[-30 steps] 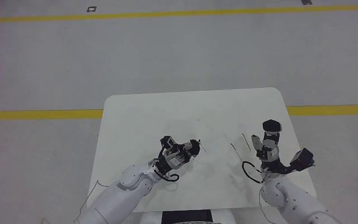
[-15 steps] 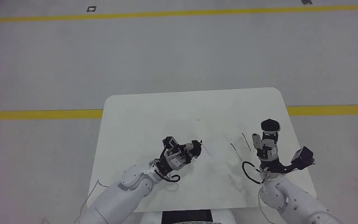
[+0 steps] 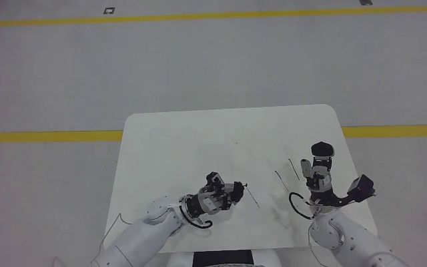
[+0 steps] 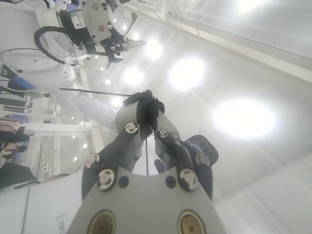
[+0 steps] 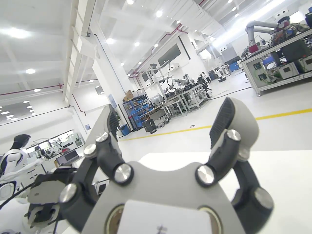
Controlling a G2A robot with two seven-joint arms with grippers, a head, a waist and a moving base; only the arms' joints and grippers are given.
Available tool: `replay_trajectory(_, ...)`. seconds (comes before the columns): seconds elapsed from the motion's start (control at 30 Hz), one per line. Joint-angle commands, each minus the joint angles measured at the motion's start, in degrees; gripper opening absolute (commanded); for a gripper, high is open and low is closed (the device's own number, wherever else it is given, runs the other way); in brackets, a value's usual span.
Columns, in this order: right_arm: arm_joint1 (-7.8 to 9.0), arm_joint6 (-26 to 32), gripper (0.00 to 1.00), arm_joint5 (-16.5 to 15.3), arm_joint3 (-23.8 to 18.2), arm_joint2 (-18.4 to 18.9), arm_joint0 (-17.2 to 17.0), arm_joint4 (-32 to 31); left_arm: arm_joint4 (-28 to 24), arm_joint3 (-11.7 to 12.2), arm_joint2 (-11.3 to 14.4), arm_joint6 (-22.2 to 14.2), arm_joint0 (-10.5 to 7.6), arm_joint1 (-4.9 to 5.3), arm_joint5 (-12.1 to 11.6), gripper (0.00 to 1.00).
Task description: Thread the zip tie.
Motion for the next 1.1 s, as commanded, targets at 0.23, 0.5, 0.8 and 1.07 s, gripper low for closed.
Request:
replay_trajectory(0.23, 0.00, 0.00, 1.00, 0.00, 0.00, 0.00, 0.00, 0.00, 0.29, -1.26, 2.28, -3.21, -0.72, -0.44, 3.45, 0.00)
replay_trajectory(0.5, 0.00, 0.00, 1.00, 0.00, 0.00, 0.00, 0.00, 0.00, 1.46, 0.05, 3.81, -3.23, -2.22, -1.19, 2.41, 0.00)
replay_trajectory(0.8, -0.19, 1.89, 1.00, 0.00, -1.64, 1.01, -0.40, 2.41, 1.46, 0.05, 3.81, -3.23, -2.22, -1.19, 2.41, 0.00)
replay_trajectory(1.07, 2.46, 6.52, 1.00, 0.00, -7.13, 3.70, -3.13, 10.32, 1.46, 0.05, 3.81, -3.23, -2.22, -1.19, 2.41, 0.00)
